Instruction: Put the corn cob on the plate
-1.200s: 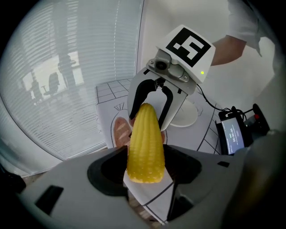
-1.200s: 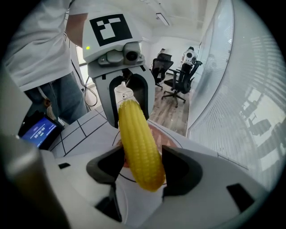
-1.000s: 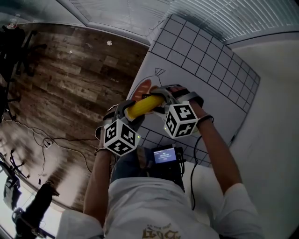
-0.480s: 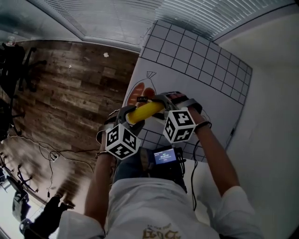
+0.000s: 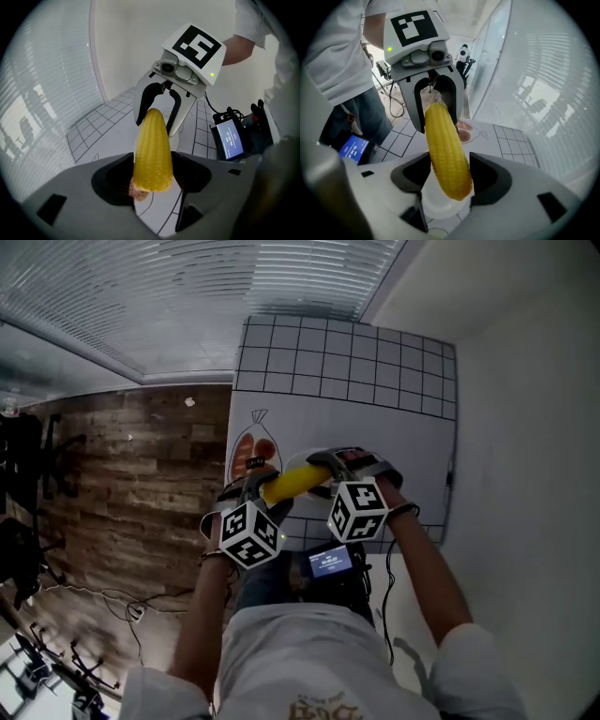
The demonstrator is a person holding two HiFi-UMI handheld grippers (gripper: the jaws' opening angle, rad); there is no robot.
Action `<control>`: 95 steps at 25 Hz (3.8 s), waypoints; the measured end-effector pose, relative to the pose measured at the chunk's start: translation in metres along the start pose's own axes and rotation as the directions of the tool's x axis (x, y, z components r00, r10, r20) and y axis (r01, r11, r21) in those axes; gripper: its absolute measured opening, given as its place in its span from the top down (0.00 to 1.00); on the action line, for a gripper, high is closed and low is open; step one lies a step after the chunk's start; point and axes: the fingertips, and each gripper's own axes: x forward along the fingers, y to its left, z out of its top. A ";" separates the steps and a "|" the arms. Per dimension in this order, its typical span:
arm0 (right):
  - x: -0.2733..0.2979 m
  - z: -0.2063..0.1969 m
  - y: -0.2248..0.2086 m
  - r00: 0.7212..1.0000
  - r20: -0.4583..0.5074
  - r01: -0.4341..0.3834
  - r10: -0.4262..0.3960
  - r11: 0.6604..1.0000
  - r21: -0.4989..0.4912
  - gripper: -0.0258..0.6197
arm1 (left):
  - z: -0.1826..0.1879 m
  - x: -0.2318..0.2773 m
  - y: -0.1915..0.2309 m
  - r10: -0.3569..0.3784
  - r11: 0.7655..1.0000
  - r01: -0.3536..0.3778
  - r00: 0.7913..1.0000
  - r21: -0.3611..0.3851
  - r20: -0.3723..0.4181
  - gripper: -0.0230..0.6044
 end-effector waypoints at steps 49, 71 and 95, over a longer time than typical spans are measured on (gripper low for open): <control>0.018 -0.090 0.013 0.991 -0.104 0.106 -0.079 0.955 0.277 0.58 | 0.012 0.090 -0.008 -0.194 0.922 0.234 0.968 0.307 -0.156 0.55; -0.002 -0.096 0.012 0.992 -0.076 0.123 -0.101 0.910 0.395 0.56 | 0.035 0.072 0.000 -0.160 0.955 0.154 0.987 0.254 0.006 0.54; -0.143 -0.061 0.012 0.806 -0.056 0.404 -0.589 0.479 0.779 0.95 | 0.073 -0.052 0.030 0.172 0.947 -0.025 0.881 -0.321 0.441 0.95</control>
